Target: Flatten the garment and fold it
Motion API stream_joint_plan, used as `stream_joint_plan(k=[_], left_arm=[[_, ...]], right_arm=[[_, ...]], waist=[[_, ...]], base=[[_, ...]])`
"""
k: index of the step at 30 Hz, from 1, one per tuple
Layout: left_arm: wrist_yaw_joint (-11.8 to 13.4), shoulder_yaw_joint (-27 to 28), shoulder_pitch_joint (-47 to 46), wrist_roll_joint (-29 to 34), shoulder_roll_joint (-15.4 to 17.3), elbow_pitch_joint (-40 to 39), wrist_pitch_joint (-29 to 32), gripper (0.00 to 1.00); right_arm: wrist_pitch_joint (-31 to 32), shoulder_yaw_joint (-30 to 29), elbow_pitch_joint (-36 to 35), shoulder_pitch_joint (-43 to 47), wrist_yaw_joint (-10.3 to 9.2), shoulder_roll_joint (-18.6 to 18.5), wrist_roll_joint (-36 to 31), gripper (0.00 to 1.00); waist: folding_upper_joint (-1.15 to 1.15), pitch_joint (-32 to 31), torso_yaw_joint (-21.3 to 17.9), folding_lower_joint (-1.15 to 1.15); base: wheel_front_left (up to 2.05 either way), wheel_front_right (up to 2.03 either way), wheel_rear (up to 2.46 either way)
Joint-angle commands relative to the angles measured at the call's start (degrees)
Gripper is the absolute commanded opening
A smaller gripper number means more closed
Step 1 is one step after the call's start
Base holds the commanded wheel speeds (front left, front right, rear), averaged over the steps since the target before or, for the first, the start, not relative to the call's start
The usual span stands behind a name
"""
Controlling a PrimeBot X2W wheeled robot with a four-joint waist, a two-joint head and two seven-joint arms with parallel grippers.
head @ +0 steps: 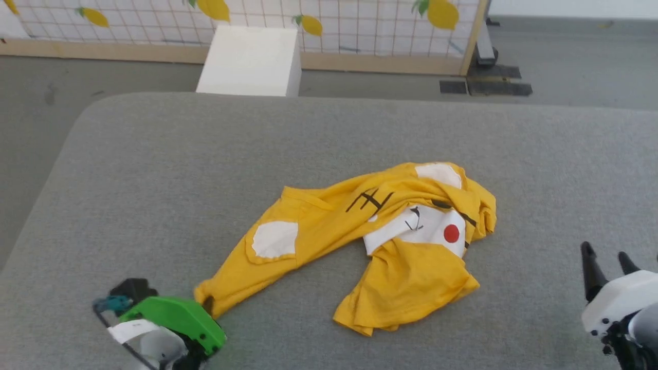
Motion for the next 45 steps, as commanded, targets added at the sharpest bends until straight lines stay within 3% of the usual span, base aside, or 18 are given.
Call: stream_joint_plan(k=[1, 5, 7, 11, 20, 29, 33, 34, 35, 40, 45], left_arm=[[-0.2, 1.3, -0.2, -0.7, 0.1, -1.4, -2.3, 1.00], [-2.8, 3.7, -1.2, 2.6, 1.6, -6.8, -13.1, 1.00], [-4.8, 2.7, -1.3, 8.0, 4.0, -9.3, -20.4, 1.00], [-5.4, 0.8, -0.4, 14.2, 4.1, -11.9, -28.9, 1.00], [-6.4, -1.0, -0.9, 19.8, 0.2, -13.0, -31.3, 1.00], [-9.5, 1.6, -3.3, 22.9, -4.0, -13.4, -31.4, 1.00], [-10.4, 3.0, -3.3, 23.8, -5.0, -12.8, -31.4, 1.00], [-10.6, 3.2, -3.3, 24.0, -5.1, -12.7, -31.4, 1.00], [-10.9, 3.6, -3.4, 24.3, -5.3, -12.7, -31.4, 1.00], [-11.7, 4.5, -3.2, 24.9, -5.9, -11.8, -31.4, 1.00], [-12.5, 4.8, -3.0, 25.1, -6.2, -11.0, -31.4, 1.00]], right_arm=[[0.3, 0.7, -0.2, 0.7, -0.09, 0.0, 0.0, 1.00], [1.5, 2.9, -1.0, -1.2, -0.09, 0.0, -1.0, 1.00], [2.9, 4.6, -0.9, -3.5, -0.09, 0.0, -1.9, 1.00], [6.7, 6.7, 0.9, -9.2, -0.09, -0.1, -6.3, 1.00], [18.1, 12.8, 12.7, -24.0, -0.09, -5.4, -13.3, 1.00], [21.2, 19.8, 22.5, -26.6, -0.09, -6.8, -14.9, 1.00], [19.5, 20.9, 23.9, -26.5, -0.09, -8.1, -14.1, 1.00], [19.2, 20.8, 24.1, -26.7, -0.09, -8.5, -13.7, 0.44], [18.9, 20.8, 24.2, -27.0, -0.09, -9.1, -13.2, 0.00], [18.4, 16.8, 22.1, -29.7, -0.09, -14.9, -11.4, 0.00], [19.3, 10.5, 18.1, -30.7, -0.09, -21.2, -14.3, 0.00]], waist=[[0.00, -1.6, 1.5, 0.00], [0.00, -1.2, 1.6, 0.00], [0.00, -0.7, 1.6, 0.00], [0.00, 1.4, 2.4, 0.00], [0.00, 8.8, 6.0, 0.00], [0.00, 13.2, 8.6, 0.00], [0.00, 13.0, 8.5, 0.00], [0.00, 12.7, 8.4, 0.00], [0.00, 12.2, 8.3, 0.00], [0.00, 10.2, 7.9, 0.00], [0.00, 8.6, 7.7, 0.00]], base=[[0.00, 0.00, 0.00], [0.00, 0.00, 0.00], [0.00, 0.00, 0.00], [0.00, 0.00, 0.00], [0.00, 0.00, 0.00], [0.00, 0.00, 0.00], [0.00, 0.00, 0.00], [0.00, 0.00, 0.00], [0.00, 0.00, 0.00], [0.00, 0.00, 0.00], [0.00, 0.00, 0.00]])
